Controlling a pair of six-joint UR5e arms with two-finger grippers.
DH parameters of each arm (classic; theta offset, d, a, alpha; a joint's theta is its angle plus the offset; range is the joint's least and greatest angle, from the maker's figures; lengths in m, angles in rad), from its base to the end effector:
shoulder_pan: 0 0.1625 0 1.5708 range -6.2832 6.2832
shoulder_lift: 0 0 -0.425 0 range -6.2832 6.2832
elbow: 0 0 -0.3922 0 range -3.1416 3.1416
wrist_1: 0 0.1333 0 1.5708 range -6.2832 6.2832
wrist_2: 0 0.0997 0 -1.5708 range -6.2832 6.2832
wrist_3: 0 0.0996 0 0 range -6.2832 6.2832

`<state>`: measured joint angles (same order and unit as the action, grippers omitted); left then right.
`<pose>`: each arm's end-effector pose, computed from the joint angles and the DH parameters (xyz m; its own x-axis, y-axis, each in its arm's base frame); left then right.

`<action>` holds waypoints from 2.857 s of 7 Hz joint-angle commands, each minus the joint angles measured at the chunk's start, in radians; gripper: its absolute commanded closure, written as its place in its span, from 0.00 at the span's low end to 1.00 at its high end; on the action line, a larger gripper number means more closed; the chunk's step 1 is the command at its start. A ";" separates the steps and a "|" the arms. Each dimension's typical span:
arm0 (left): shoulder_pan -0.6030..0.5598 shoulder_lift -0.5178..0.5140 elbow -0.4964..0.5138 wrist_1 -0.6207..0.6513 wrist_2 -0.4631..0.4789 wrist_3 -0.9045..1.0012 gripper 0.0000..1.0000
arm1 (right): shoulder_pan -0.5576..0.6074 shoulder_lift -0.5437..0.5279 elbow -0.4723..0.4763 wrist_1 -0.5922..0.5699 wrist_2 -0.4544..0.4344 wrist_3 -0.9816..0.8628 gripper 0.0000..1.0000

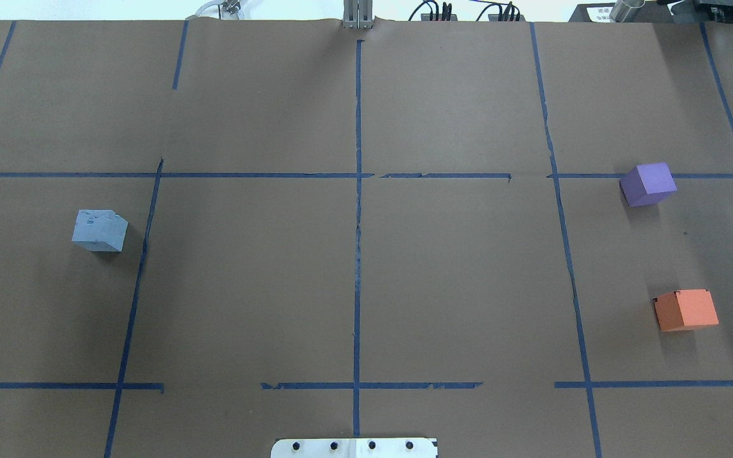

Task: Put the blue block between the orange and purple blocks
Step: 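Lower the left gripper onto the light blue cube and grasp it, then carry the light blue cube with the left gripper to the table center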

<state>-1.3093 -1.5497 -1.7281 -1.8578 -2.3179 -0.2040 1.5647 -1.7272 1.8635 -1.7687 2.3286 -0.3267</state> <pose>0.0660 -0.5005 0.5598 0.6711 0.2713 -0.6899 -0.1019 0.9556 0.2767 0.0623 -0.4178 0.6074 0.6862 -0.2844 0.6695 0.2389 0.9574 0.1618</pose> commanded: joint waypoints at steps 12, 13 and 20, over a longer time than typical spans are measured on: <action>0.550 -0.106 0.049 -0.220 0.311 -0.821 0.91 | 0.000 0.000 0.000 0.000 0.000 0.000 0.00; 0.542 -0.124 -0.003 -0.142 0.307 -0.821 0.92 | 0.000 0.000 0.000 0.000 0.000 0.000 0.00; 0.787 -0.930 0.354 0.263 0.451 -0.989 0.90 | 0.000 0.000 -0.004 0.000 0.000 0.000 0.00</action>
<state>-0.5771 -2.3871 -1.5041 -1.5343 -1.9164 -1.1342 1.5647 -1.7273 1.8604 -1.7687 2.3286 -0.3268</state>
